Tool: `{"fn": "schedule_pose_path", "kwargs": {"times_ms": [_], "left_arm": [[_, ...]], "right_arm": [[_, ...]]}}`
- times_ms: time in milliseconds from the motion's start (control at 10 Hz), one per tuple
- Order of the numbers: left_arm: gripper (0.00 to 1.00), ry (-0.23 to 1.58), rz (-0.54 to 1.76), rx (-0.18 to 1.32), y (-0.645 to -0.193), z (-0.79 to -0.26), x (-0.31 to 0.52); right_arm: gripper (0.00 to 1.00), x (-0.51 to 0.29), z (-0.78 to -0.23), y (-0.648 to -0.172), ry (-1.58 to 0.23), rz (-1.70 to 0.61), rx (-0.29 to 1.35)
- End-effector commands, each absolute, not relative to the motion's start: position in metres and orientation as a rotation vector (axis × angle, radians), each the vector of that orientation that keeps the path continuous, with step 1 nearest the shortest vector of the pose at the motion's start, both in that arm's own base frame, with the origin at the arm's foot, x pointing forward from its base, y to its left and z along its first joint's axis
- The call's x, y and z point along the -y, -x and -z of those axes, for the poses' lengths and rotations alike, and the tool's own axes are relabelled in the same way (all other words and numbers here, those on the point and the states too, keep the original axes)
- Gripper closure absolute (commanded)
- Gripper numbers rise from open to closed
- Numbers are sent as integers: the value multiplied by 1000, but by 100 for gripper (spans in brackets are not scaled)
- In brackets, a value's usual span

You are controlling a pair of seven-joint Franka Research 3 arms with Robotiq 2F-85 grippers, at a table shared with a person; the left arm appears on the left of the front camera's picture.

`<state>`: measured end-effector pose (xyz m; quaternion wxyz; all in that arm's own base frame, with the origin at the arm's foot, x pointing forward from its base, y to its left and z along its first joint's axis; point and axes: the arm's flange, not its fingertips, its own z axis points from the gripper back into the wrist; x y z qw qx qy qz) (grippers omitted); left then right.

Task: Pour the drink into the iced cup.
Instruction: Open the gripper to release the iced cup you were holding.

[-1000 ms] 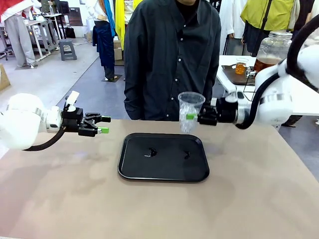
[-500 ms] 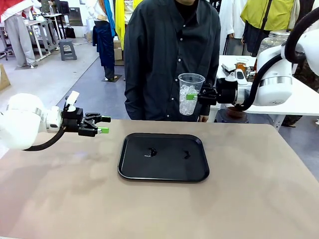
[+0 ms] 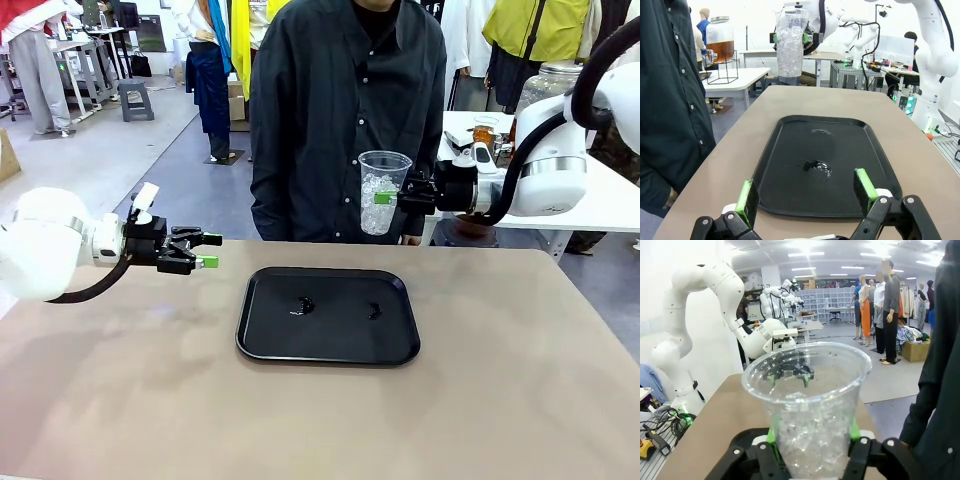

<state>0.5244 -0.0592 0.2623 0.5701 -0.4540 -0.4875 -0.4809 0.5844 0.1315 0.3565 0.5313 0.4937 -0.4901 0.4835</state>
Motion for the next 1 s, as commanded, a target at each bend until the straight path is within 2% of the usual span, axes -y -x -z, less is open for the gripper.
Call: {"fn": "schedule_pose_path", "kwargs": {"times_ms": [0, 900], "left_arm": [[0, 1067, 1124, 1150, -524, -263, 58], [0, 1067, 1124, 1150, -524, -263, 58]], "right_arm": [[39, -132, -361, -579, -1168, -1169, 1190], [39, -132, -361, -579, -1168, -1169, 1190]]}}
